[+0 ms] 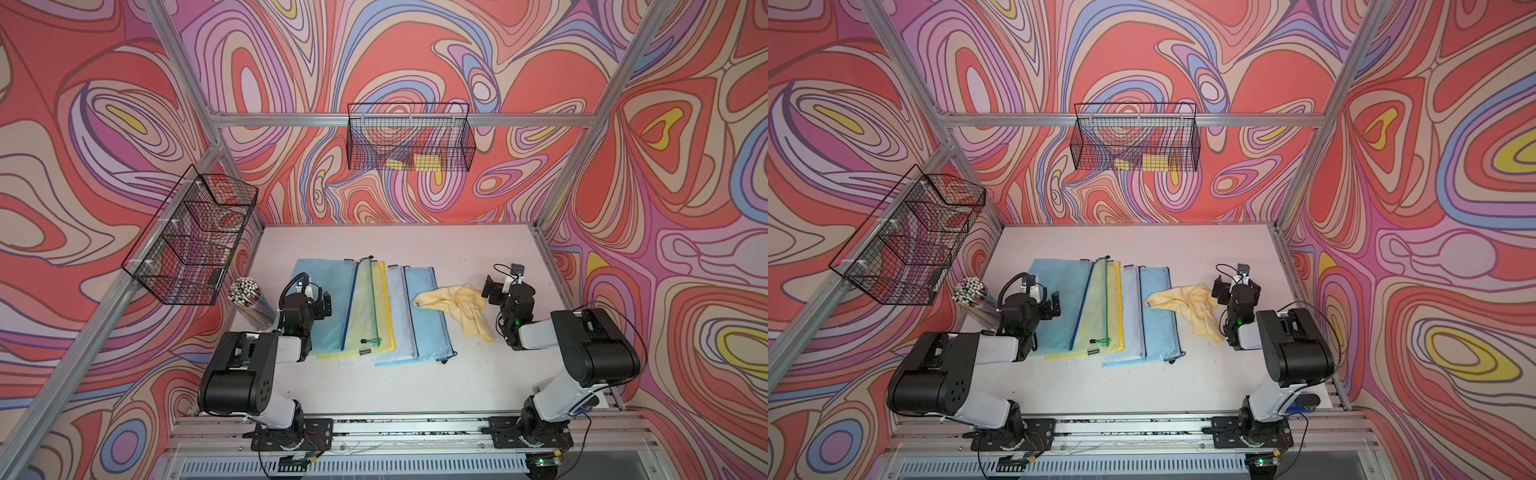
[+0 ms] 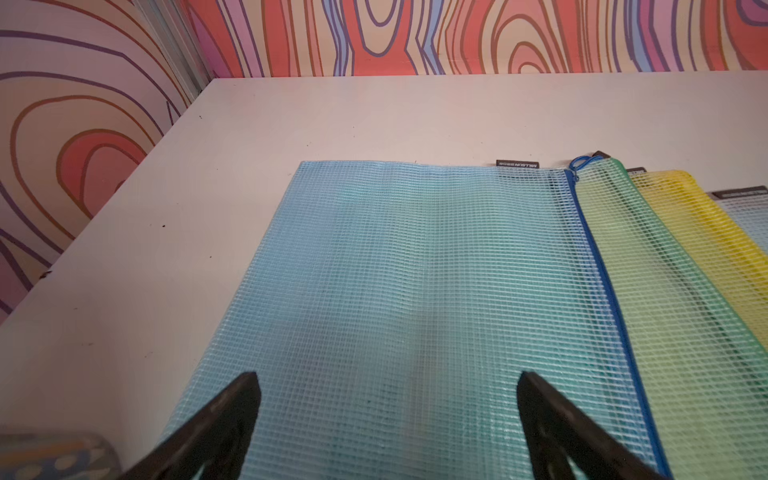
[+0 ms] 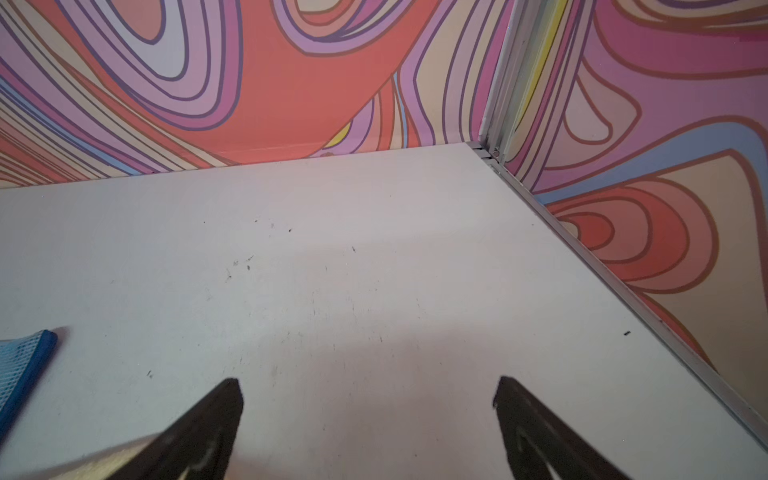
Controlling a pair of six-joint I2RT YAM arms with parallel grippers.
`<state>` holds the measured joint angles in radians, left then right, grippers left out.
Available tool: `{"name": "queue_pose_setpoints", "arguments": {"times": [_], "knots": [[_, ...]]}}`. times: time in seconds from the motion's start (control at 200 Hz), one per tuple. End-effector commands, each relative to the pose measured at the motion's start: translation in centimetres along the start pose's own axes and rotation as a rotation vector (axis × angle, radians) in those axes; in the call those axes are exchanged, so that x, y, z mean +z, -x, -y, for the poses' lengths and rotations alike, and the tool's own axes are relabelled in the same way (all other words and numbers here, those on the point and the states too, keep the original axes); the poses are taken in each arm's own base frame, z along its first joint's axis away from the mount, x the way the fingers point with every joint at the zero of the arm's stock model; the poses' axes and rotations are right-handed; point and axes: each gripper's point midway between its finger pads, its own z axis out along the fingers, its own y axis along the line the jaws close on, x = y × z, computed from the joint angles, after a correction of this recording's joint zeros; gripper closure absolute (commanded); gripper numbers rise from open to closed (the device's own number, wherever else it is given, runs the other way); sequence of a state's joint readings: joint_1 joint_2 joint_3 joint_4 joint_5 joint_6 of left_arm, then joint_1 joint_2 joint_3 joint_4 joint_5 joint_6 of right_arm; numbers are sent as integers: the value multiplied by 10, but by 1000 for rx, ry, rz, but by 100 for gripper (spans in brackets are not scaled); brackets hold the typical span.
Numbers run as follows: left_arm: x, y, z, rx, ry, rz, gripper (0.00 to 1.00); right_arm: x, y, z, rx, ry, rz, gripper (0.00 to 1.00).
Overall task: Wipe the document bag
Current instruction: Pick up the cleaning item at the center of the board.
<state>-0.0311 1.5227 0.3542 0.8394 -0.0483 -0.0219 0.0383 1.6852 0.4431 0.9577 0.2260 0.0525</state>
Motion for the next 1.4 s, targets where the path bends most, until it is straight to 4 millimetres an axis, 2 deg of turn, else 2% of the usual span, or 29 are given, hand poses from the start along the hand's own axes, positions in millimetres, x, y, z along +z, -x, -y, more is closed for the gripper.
{"name": "queue_pose_setpoints", "arguments": {"times": [0.0,0.586,0.656,0.706,0.736,0.751,0.761,0.806,0.926,0.981,1.027,1.077,1.142,1.192,1.242,1.302,1.397], "knots": [[4,16,0,17,-8,50,1,5,5,1,-4,0,20,2],[5,16,0,17,-11,47,1,5,5,0,-1,4,18,2],[3,23,-6,9,23,45,1,4,6,1,0,4,24,2],[-3,36,-13,-6,64,16,1,4,9,2,-4,-3,28,2],[-8,48,-18,-16,96,1,1,4,16,0,-5,4,22,2],[-13,49,-23,-23,121,-14,1,4,21,0,-8,2,15,2],[-15,69,-25,-41,134,24,1,3,25,0,-7,1,14,2],[-32,99,-40,-123,215,62,1,3,40,0,-13,-6,-31,2],[-81,174,-41,-271,189,156,1,-14,118,13,156,-79,-26,2],[-103,197,-45,-352,190,202,1,-26,150,20,255,-112,-45,2],[-117,214,-38,-352,137,244,1,-36,170,18,283,-91,-52,2],[-130,229,-27,-337,61,279,1,-45,191,7,282,-13,-32,2],[-143,236,-17,-331,-2,265,1,-54,207,-14,245,121,-30,2],[-150,234,-11,-326,-31,218,1,-55,206,-29,233,199,-90,4],[-155,229,-5,-331,-64,171,4,-52,191,-37,236,224,-206,10],[-159,217,7,-326,-122,114,6,-49,158,-50,224,264,-368,19],[-167,200,22,-354,-186,70,6,-55,102,-66,174,281,-529,21]]}}
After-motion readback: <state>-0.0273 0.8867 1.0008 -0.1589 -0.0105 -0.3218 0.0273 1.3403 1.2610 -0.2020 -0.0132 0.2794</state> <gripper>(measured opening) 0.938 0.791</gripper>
